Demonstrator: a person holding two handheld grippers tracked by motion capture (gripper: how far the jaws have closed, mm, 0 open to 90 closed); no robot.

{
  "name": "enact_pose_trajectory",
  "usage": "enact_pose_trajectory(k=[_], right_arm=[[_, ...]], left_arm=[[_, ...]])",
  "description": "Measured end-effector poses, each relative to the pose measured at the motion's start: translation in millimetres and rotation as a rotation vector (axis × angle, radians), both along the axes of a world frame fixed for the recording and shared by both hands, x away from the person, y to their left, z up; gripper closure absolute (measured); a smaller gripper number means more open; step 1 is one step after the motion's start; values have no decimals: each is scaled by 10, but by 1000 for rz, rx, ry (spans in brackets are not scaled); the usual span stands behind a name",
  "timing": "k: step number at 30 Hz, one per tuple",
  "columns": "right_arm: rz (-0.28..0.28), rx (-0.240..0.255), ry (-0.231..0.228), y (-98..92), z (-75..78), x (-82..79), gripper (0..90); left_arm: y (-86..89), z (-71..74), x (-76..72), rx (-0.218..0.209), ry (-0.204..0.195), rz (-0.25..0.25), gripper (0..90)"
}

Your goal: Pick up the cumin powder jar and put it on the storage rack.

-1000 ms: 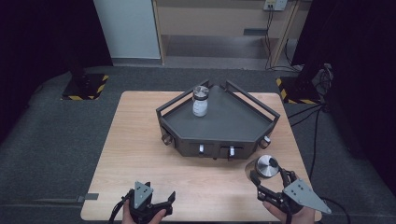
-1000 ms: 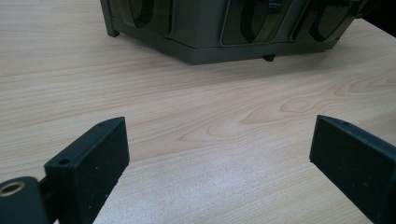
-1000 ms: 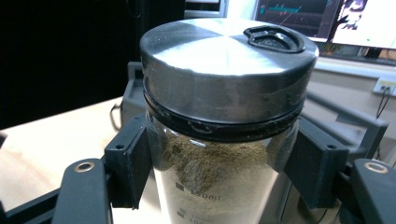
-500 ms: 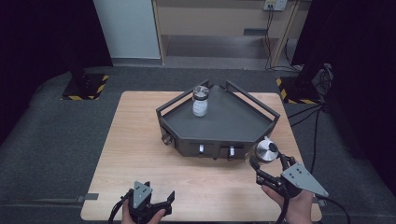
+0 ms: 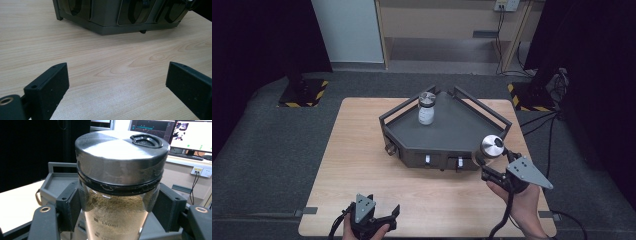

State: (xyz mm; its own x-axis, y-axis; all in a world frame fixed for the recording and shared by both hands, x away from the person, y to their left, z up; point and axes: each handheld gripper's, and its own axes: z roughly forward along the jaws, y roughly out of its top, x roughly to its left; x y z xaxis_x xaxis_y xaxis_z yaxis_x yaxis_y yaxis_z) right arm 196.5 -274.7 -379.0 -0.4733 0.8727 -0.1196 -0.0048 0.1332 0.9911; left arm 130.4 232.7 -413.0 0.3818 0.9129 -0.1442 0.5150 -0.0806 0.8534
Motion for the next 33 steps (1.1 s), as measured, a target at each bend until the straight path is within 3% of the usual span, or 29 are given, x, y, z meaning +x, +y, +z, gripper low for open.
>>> enact_pose_trajectory(k=[18,23,33], right_arm=[[-2,11,57,378,165,913,307],[-13,-5,94,522,214,1216,307],[-28,-28,168,728,170,1643,307]], left_arm=[[-41,-7,18,3,5,-19,39],[-43,-2,11,7,-3,-26,39],[-39,-8,33,1,2,-18,40]])
